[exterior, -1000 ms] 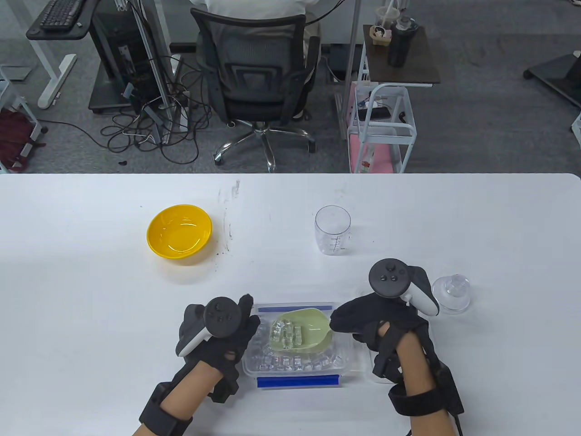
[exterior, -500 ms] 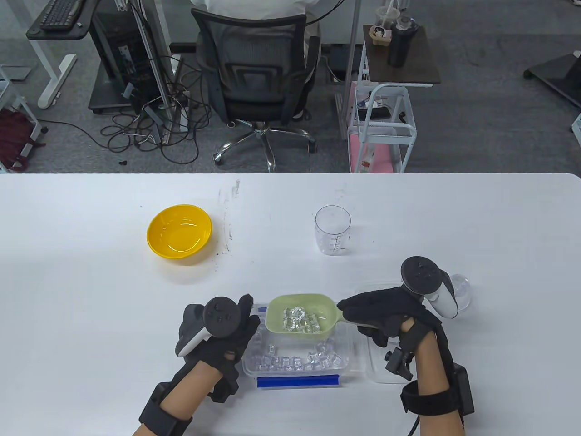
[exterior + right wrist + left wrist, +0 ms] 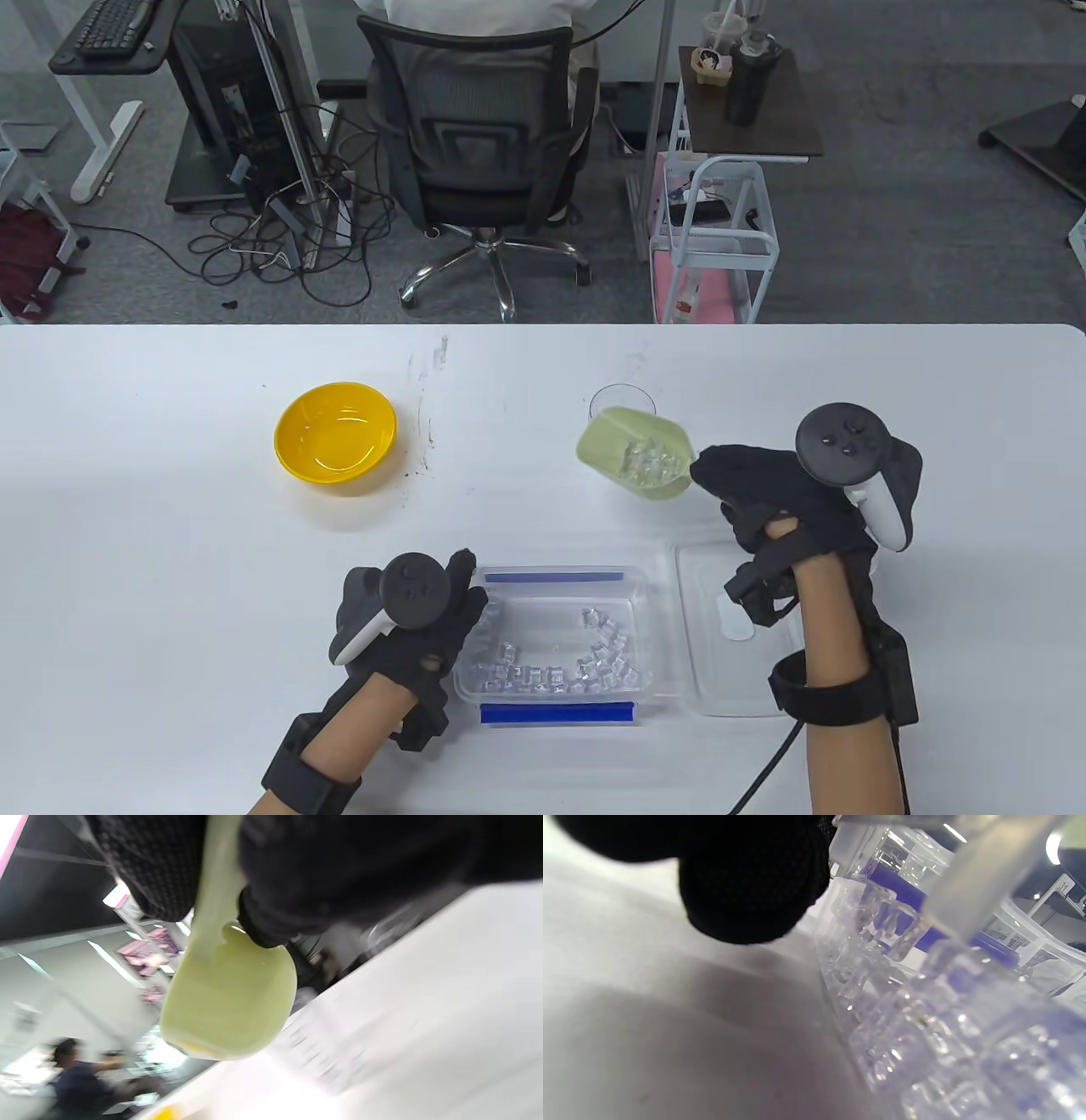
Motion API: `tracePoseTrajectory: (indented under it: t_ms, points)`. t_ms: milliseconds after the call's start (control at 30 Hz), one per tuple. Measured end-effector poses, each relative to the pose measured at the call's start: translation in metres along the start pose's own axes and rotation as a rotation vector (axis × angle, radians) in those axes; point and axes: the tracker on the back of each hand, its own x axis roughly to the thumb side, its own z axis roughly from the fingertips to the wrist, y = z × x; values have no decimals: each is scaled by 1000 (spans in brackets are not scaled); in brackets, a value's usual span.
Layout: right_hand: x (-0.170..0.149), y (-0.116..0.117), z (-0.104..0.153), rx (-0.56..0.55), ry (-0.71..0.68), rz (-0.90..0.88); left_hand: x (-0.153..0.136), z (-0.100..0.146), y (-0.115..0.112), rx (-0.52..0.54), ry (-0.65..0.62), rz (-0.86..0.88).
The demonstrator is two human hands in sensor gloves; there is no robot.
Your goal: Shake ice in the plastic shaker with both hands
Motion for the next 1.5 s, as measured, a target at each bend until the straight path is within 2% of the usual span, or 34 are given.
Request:
tracePoseTrajectory:
  t_ms: [33, 100, 333, 1033, 1267, 1400, 1500]
  points:
    - [6, -2, -3, -42, 19, 105, 0, 0, 0, 4, 1, -10]
    - [14, -2, -6, -103, 25, 185, 1, 0, 0, 2, 4, -18]
    - [35, 6, -8, -177, 73, 380, 1, 0, 0, 2, 3, -16]
    - [59, 18, 3, -261, -21, 539, 1, 0, -1, 10, 2, -12]
    - [70, 13, 13, -321, -78, 629, 1, 0, -1, 11, 1, -11]
    - [76, 8, 33, -291, -199, 549, 0, 0, -1, 10, 1, -10]
    - [80, 9, 52, -145, -368, 462, 0, 1, -1, 10, 0, -10]
